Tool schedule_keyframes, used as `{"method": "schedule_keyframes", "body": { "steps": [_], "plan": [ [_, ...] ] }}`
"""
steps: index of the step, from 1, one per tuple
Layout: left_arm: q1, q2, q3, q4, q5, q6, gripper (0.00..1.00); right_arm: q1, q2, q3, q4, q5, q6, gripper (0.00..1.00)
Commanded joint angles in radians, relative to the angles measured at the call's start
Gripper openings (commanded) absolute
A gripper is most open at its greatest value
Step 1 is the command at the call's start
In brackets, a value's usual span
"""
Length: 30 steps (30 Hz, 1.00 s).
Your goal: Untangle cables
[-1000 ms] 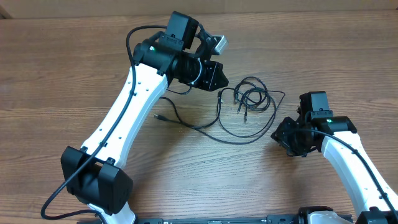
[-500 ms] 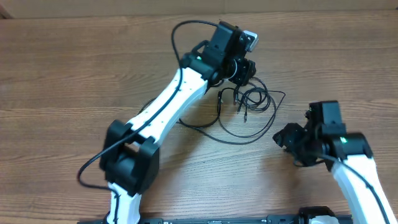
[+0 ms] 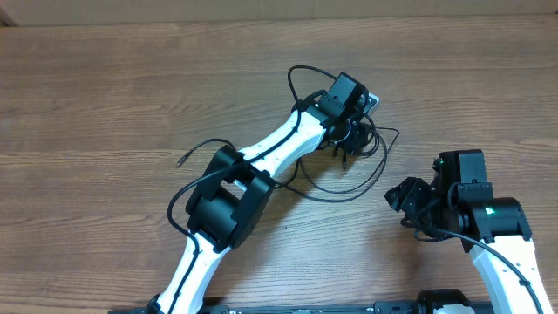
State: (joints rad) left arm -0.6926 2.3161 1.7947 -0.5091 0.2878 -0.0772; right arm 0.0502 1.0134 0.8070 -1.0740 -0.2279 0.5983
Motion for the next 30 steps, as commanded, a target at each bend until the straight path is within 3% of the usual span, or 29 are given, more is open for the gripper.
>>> {"method": "schedule_keyframes", "body": {
  "steps": [1,19,30],
  "plan": [
    [-0.002,0.017,0.014,-0.005,-0.074,0.038,0.42,0.002,-0.009,-0.001,0.002,0.011,-0.003,0.57],
    [-0.002,0.019,0.014,0.005,-0.138,0.056,0.44,0.002,-0.009,-0.001,0.002,0.010,-0.003,0.57],
    [-0.021,0.019,0.014,0.047,-0.158,0.056,0.41,0.002,-0.009,-0.001,0.001,0.010,-0.003,0.57]
  ]
}}
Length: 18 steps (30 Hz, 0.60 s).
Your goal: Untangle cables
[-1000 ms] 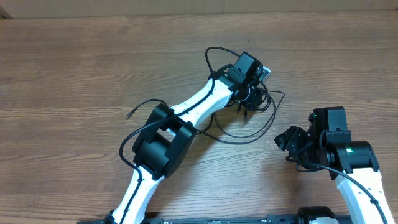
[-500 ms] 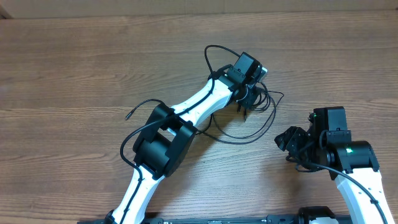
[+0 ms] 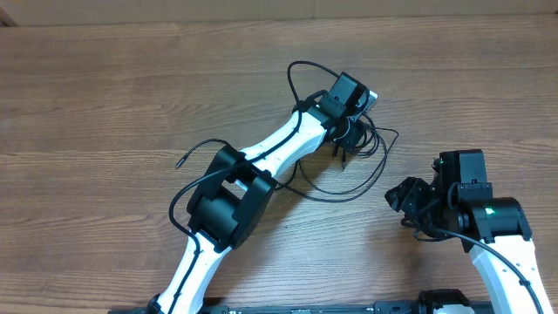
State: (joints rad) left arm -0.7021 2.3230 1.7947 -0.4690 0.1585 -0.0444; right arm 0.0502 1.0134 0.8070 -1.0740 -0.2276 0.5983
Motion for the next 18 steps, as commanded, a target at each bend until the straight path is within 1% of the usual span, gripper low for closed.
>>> {"method": "schedule_keyframes", "body": {
  "steps": [1,3,6,13,18],
  "plan": [
    [-0.012,0.013,0.014,0.006,-0.063,0.023,0.39,0.002,-0.009,-0.001,0.000,0.010,-0.003,0.57],
    [-0.012,0.019,0.014,0.007,-0.093,0.023,0.38,0.002,-0.009,-0.001,-0.003,0.010,-0.003,0.57],
    [-0.012,0.030,0.014,0.010,-0.091,0.023,0.40,0.002,-0.009,-0.001,-0.003,0.010,-0.003,0.57],
    [-0.031,0.047,0.014,0.016,-0.080,0.023,0.39,0.002,-0.009,-0.001,-0.002,0.010,-0.003,0.57],
    [-0.032,0.047,0.014,0.018,-0.080,0.023,0.36,0.002,-0.009,-0.001,-0.002,0.010,-0.003,0.57]
  ]
}}
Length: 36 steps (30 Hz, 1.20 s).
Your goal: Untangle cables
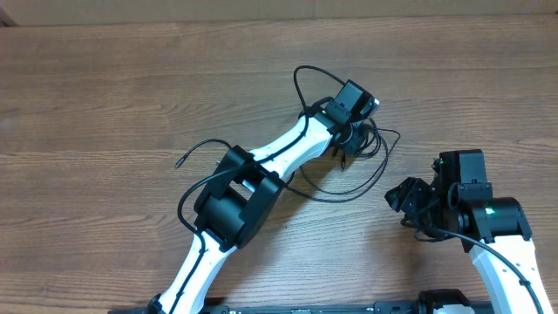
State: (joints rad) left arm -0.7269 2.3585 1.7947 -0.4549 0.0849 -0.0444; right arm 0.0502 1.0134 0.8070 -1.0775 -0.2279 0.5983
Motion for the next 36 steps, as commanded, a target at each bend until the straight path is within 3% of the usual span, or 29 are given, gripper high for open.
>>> {"method": "schedule_keyframes", "body": {
  "steps": [1,6,7,15,18,22,28,33,36],
  "plan": [
    [-0.007,0.011,0.014,0.004,-0.007,0.023,0.33,0.002,-0.009,-0.001,0.001,0.010,-0.003,0.57],
    [-0.007,0.004,0.015,-0.002,-0.006,0.023,0.05,0.002,-0.009,-0.001,0.001,0.010,-0.003,0.57],
    [-0.007,-0.002,0.015,-0.005,-0.006,0.023,0.04,0.002,-0.009,-0.001,0.001,0.011,-0.004,0.57],
    [-0.005,-0.121,0.015,-0.053,0.094,0.005,0.04,0.002,-0.009,-0.001,0.002,0.011,-0.004,0.57],
    [0.001,-0.185,0.015,-0.125,0.137,-0.062,0.04,0.002,-0.009,-0.001,0.002,0.024,-0.004,0.58],
    [0.007,-0.264,0.015,-0.249,0.232,-0.063,0.04,0.002,-0.009,-0.001,0.012,0.030,-0.004,0.62],
    [0.006,-0.325,0.015,-0.463,0.352,0.136,0.04,0.002,-0.009,-0.001,0.108,0.029,-0.005,0.67],
    [0.006,-0.325,0.015,-0.572,0.428,0.229,0.05,0.002,0.000,-0.001,0.236,0.024,-0.125,0.64],
    [0.006,-0.325,0.015,-0.574,0.512,0.263,0.04,0.002,0.029,-0.001,0.230,-0.030,-0.214,0.61]
  ]
}}
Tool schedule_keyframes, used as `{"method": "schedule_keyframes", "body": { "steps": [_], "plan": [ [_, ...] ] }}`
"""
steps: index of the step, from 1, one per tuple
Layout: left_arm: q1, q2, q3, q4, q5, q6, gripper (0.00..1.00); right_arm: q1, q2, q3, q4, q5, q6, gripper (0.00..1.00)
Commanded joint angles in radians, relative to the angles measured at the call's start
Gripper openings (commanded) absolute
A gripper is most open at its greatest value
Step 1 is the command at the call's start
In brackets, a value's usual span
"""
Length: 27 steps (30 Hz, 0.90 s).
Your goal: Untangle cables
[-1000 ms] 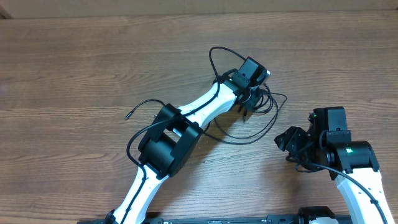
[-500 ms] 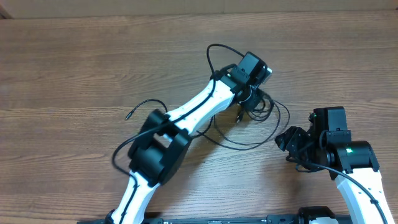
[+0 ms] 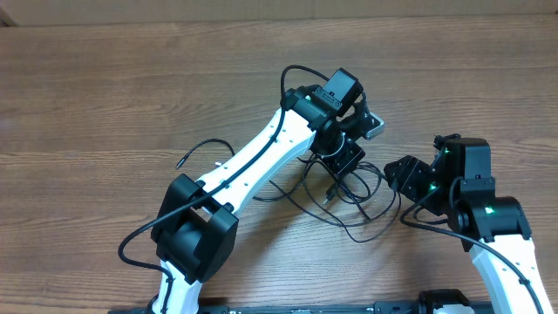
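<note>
A bundle of thin black cables [image 3: 353, 205] hangs in loose loops near the middle of the table. One long strand trails left to a free plug end [image 3: 180, 161]. My left gripper [image 3: 343, 160] points down into the top of the bundle and is shut on the cables. A small connector [image 3: 330, 194] dangles just below it. My right gripper [image 3: 406, 174] sits close to the right of the loops. It looks dark from above, and its jaws do not show.
The wooden table [image 3: 105, 96] fills the view, with its far edge along the top. The left arm's white links [image 3: 261, 157] cross the middle diagonally. The right arm's base [image 3: 501, 235] stands at the lower right.
My left gripper has moved nearer and a little left, and the arm has swung. The cable loops now spread lower and wider. The right gripper has shifted up toward the bundle.
My left gripper was first down on the tangled cables at the table's far middle, with the right arm parked at the right. It stayed there with small shifts through the two later moments. Now the bundle is drawn nearer, its loops looser, and the right gripper is beside it.
</note>
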State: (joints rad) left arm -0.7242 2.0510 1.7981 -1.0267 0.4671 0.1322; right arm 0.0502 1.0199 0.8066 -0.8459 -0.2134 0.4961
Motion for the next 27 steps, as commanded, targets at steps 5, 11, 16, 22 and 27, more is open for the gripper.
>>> {"method": "schedule_keyframes", "body": {
  "steps": [5,11,16,22,27],
  "plan": [
    [0.005,-0.018,0.011,-0.001,0.257,0.135,0.04,0.002,0.099,-0.001,-0.031,-0.148,-0.225,0.58],
    [0.005,-0.018,0.011,-0.018,0.264,0.135,0.04,0.002,0.200,-0.001,-0.020,-0.129,-0.223,0.59],
    [0.005,-0.018,0.011,-0.065,0.263,0.135,0.04,0.002,0.265,-0.001,-0.035,0.119,-0.006,0.58],
    [0.017,-0.019,0.011,-0.163,0.261,0.178,0.04,0.001,0.304,-0.002,-0.068,0.293,0.239,0.58],
    [0.057,-0.031,0.011,-0.198,0.256,0.186,0.04,0.001,0.308,-0.002,-0.110,0.356,0.300,0.58]
  ]
}}
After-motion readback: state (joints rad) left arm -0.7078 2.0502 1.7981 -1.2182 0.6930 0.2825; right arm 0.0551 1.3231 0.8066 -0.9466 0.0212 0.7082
